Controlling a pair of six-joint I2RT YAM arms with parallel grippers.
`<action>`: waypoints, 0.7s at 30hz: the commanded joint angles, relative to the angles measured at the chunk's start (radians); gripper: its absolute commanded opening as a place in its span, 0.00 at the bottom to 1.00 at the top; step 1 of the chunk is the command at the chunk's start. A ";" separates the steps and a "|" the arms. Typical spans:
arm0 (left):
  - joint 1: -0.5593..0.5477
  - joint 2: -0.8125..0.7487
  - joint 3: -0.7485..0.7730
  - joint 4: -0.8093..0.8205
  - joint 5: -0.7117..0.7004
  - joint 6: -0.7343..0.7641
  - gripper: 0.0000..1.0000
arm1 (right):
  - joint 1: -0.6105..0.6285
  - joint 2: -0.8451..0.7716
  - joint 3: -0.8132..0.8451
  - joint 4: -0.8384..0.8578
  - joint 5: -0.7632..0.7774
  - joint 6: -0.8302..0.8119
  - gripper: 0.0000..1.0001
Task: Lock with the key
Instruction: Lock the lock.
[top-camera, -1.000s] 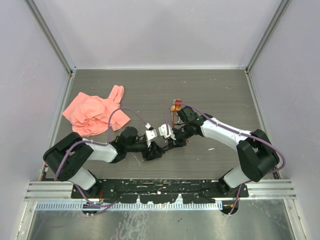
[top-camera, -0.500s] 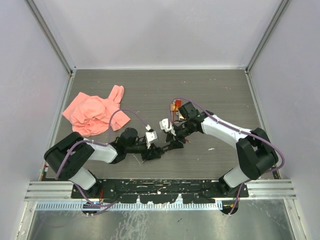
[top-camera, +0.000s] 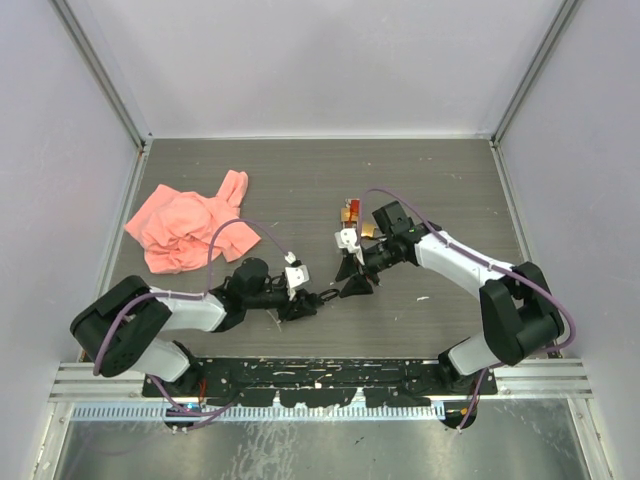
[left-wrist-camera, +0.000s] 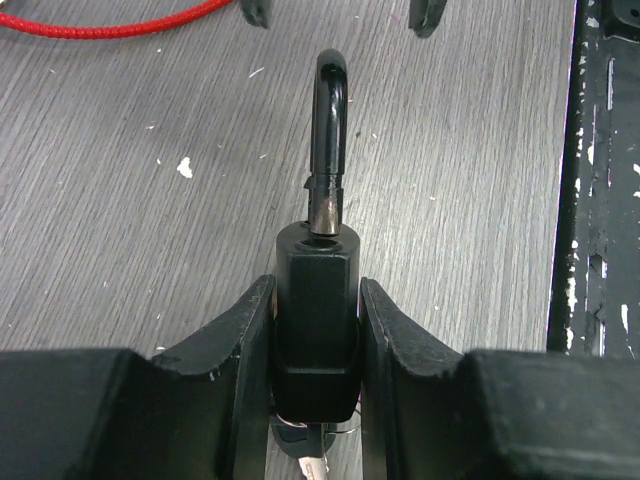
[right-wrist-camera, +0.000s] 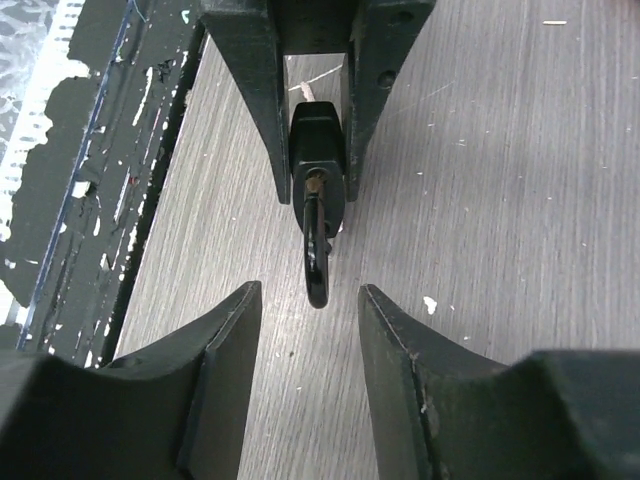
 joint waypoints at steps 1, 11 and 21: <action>-0.002 -0.049 0.022 0.087 0.015 0.020 0.00 | 0.026 0.002 -0.012 0.064 -0.033 0.015 0.46; -0.003 -0.068 0.016 0.119 0.027 -0.007 0.00 | 0.061 0.043 0.003 0.074 0.004 0.025 0.24; -0.002 -0.050 0.010 0.227 0.027 -0.082 0.00 | 0.072 0.051 0.161 -0.146 0.000 -0.025 0.01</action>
